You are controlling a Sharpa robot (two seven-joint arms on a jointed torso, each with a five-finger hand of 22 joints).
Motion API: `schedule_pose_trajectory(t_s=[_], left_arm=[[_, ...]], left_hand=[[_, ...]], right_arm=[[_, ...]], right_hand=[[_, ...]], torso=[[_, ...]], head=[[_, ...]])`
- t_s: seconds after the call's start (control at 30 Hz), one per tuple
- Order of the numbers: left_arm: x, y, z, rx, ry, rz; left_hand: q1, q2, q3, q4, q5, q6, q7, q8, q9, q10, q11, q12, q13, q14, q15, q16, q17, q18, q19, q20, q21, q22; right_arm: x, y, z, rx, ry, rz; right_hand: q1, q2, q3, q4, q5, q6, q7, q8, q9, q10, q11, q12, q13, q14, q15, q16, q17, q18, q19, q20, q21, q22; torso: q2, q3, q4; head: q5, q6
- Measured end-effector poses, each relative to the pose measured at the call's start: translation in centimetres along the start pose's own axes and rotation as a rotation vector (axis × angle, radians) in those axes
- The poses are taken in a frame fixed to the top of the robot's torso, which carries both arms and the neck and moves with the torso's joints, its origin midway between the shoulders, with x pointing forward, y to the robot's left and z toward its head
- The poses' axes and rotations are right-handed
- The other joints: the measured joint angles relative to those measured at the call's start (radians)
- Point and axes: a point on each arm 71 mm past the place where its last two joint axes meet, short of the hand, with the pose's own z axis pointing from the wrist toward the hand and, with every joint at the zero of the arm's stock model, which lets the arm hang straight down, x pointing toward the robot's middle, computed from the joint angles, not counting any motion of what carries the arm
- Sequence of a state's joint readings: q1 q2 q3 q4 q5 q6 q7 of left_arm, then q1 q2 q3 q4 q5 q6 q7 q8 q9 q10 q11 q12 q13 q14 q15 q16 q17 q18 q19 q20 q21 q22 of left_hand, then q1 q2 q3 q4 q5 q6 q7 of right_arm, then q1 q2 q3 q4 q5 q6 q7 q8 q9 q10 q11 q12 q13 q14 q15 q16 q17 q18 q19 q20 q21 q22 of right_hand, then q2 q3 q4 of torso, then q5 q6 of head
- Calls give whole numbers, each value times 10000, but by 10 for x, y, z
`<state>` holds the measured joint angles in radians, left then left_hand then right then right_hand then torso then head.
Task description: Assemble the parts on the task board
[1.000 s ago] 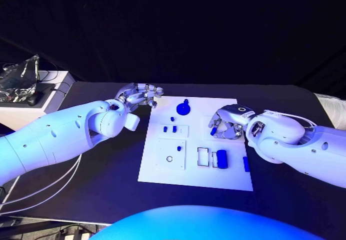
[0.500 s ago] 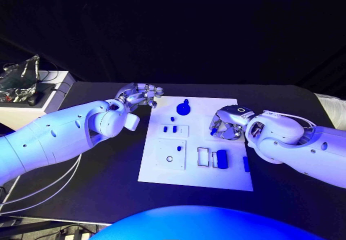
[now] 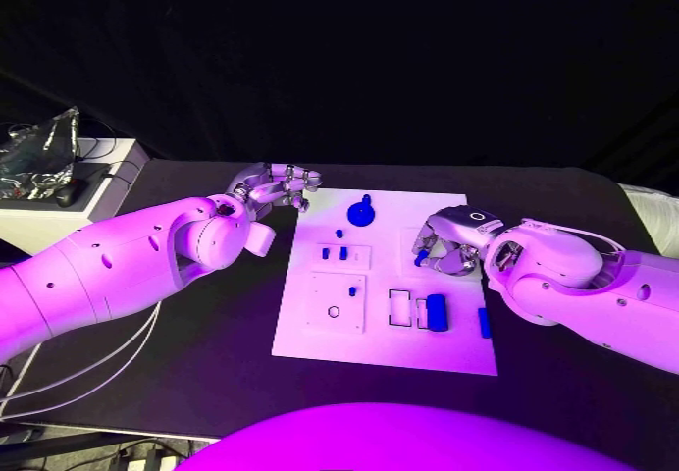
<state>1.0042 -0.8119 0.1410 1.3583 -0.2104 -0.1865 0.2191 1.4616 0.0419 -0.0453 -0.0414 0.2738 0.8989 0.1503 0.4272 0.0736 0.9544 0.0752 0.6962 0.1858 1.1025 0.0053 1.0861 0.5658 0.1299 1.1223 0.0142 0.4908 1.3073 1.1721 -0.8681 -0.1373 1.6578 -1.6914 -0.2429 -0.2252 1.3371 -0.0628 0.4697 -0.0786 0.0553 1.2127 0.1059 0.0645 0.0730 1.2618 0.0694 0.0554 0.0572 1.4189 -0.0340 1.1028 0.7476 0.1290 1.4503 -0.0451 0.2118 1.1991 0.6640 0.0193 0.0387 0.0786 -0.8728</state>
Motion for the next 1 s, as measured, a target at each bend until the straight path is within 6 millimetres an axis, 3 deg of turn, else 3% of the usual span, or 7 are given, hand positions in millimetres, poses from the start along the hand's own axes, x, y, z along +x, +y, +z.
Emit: schedule_pose_trajectory(t_s=[0.3, 0.53, 0.67, 1.0], left_arm=[[-1, 1, 1, -10, -37, 8], [-1, 1, 2, -15, -43, 3], [-1, 2, 3, -18, -41, -2], [2, 2, 4, -15, 24, -29]], left_hand=[[0, 0, 0, 0, 0, 0, 0, 0, 0, 0, 0, 0, 1, 0, 0, 0, -1, 0, 0, 0, 0, 0], [0, 0, 0, 0, 0, 0, 0, 0, 0, 0, 0, 0, 1, 0, 0, 0, -2, -1, 0, 0, 0, 0], [0, 0, 0, 0, 0, 0, 0, 0, 0, 0, 0, 0, 1, 0, 0, 0, -2, 0, 0, 0, 1, 0], [0, 0, 1, 0, 0, 0, 0, 0, 0, -37, -38, 0, -15, 0, 0, 0, -3, 0, 0, 0, 1, 0]], right_arm=[[-28, 2, -7, -23, -819, 558], [-44, 20, -5, -473, -1286, 1178], [-42, 42, 2, -1047, -1281, 1503], [-12, 104, 21, -2425, -895, 1955]], right_hand=[[-11, 11, 1, -1, -33, -4, 0, 0, 3, 1, 1, -10, 1, 0, 0, 0, 0, 36, 0, 1, 0, 29], [-12, 12, -15, -15, -39, -9, 2, -13, 5, 28, 28, -38, 4, 1, 1, -1, 32, 53, -1, 3, 0, 94], [-37, 37, -46, -45, -57, -12, 2, -34, 7, 29, 29, -3, 7, 1, 1, -1, 35, 57, -1, 4, 0, 133], [-37, 37, -60, -59, -12, -21, 25, -25, 24, 29, 29, 1, 9, 1, 1, -2, -15, 61, -1, 6, 0, 166]], torso=[[-10, -10, -4], [-12, -12, -12], [-12, -11, -18], [-2, -10, 2]], head=[[42, 0], [120, 0], [201, 0], [439, 0]])
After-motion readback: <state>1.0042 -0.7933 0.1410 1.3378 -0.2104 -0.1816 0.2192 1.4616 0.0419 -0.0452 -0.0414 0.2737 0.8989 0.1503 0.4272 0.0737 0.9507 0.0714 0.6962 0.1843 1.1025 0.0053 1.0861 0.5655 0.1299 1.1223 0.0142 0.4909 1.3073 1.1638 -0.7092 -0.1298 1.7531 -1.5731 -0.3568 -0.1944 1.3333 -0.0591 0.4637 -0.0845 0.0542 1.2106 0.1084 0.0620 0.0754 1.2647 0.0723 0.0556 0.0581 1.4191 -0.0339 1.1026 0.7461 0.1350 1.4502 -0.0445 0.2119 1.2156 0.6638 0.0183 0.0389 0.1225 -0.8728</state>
